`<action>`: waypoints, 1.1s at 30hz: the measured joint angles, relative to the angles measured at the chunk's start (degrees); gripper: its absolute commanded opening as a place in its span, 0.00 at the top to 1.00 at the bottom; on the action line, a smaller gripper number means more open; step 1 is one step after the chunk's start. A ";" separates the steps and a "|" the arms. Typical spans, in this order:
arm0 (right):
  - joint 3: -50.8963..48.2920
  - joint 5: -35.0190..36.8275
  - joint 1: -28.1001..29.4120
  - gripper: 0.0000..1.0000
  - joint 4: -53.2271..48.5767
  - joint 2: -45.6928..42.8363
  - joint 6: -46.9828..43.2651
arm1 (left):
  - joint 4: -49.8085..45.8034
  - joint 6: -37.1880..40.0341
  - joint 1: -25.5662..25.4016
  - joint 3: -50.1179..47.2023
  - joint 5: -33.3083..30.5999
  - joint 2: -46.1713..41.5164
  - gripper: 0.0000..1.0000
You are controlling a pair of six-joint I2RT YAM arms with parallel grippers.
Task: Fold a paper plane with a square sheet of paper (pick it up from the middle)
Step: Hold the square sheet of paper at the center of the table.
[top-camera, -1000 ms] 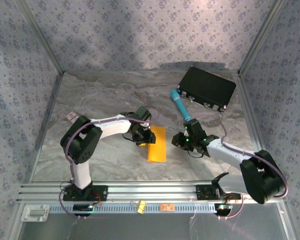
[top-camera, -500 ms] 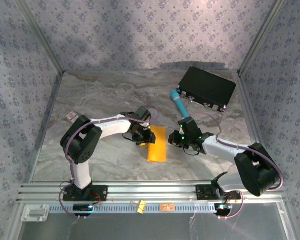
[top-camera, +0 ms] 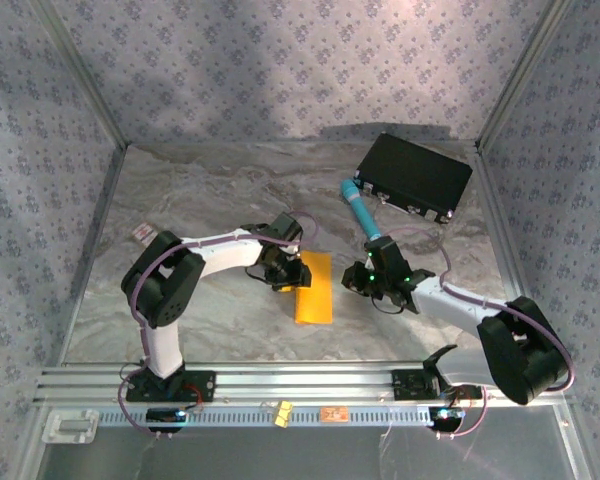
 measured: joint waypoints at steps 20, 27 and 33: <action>4.68 -2.60 5.20 1.00 8.76 13.27 0.94 | -0.26 0.00 0.00 0.22 0.00 0.24 0.55; 6.91 -4.37 6.01 1.00 10.67 16.46 1.07 | -0.26 -0.02 0.00 0.22 0.00 0.28 0.55; 6.99 -4.79 6.58 1.00 11.06 18.82 1.16 | -0.26 -0.02 0.00 0.22 0.00 0.28 0.55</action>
